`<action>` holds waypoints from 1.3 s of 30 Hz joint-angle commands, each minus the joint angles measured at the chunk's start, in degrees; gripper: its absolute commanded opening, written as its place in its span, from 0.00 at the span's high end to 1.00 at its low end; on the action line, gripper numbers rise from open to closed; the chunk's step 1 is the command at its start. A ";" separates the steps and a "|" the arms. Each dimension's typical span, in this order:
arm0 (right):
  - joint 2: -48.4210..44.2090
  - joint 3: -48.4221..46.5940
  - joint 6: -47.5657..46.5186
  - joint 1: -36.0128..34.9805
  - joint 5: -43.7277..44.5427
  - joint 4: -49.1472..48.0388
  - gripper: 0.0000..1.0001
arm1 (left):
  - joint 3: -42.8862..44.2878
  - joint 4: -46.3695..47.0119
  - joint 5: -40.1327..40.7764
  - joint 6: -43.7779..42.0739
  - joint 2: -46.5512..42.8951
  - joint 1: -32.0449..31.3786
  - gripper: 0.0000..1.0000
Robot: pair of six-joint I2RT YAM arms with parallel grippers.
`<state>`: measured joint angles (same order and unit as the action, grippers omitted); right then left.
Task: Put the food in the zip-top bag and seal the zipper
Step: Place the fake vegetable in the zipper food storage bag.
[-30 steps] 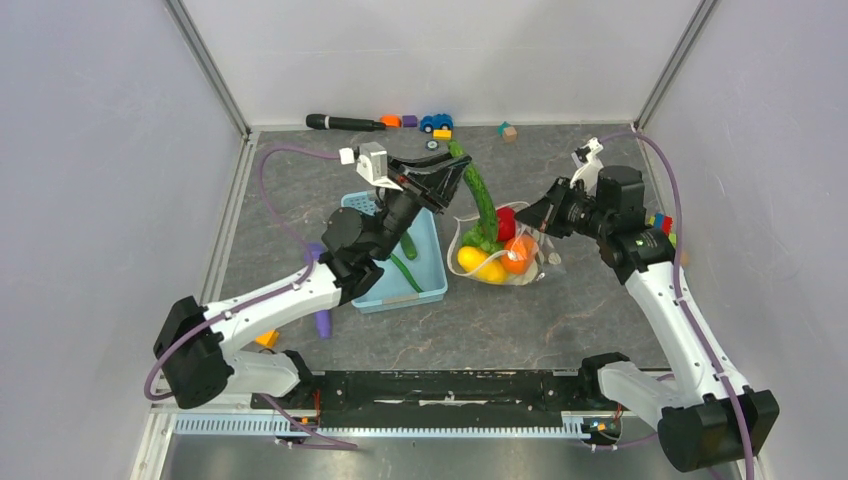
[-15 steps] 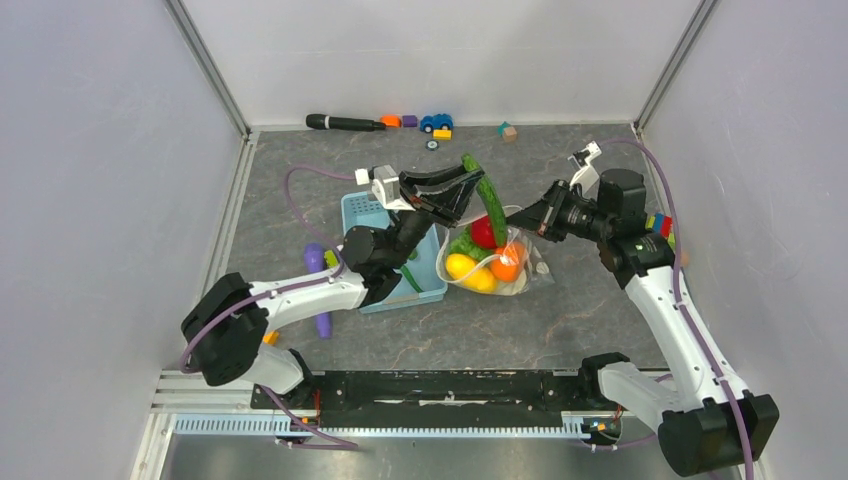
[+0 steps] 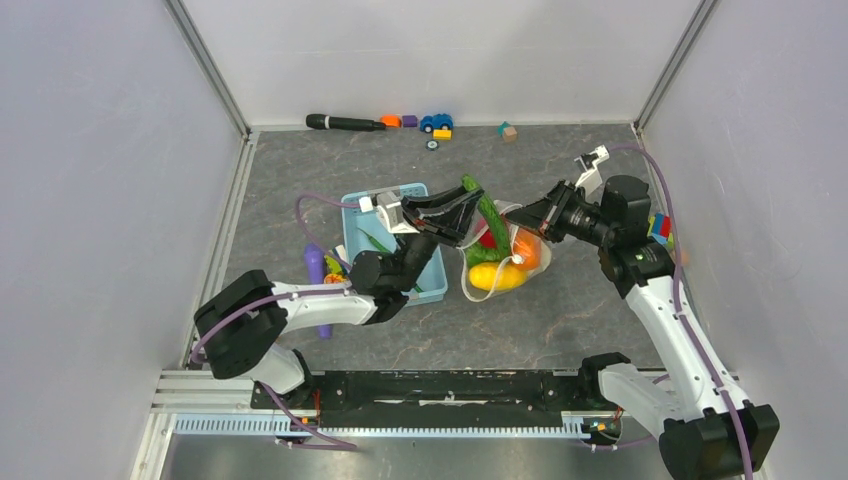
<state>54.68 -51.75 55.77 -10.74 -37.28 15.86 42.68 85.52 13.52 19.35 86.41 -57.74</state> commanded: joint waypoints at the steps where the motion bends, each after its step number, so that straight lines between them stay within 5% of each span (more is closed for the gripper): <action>1: -1.49 0.24 2.62 0.07 -1.32 -6.49 1.00 | -1.70 3.61 6.05 -5.70 0.07 -2.44 0.98; 5: -0.96 0.48 1.76 0.04 -1.28 -6.45 1.00 | -5.47 3.60 7.75 -6.44 -2.69 -2.67 0.98; 14: 1.09 0.46 -0.64 0.06 -1.96 -6.45 0.99 | -14.95 -1.13 12.67 -7.34 -9.93 -3.13 0.77; 19: 2.49 -0.26 -1.60 0.07 -2.64 -6.40 0.98 | -17.02 -9.45 12.94 -7.16 -15.44 -3.14 0.63; 27: 4.30 -0.98 -3.17 0.05 -3.95 -6.17 0.98 | -18.07 -30.22 12.05 -2.17 -26.84 -3.12 0.58; 39: 3.95 -1.43 -3.63 0.02 -3.59 -5.39 0.98 | -17.24 -48.85 6.49 1.56 -32.35 -3.30 0.55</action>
<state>59.51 -50.22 52.58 -10.76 -39.00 14.24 24.40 46.19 21.80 19.20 56.99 -60.64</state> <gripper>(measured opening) 0.022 0.448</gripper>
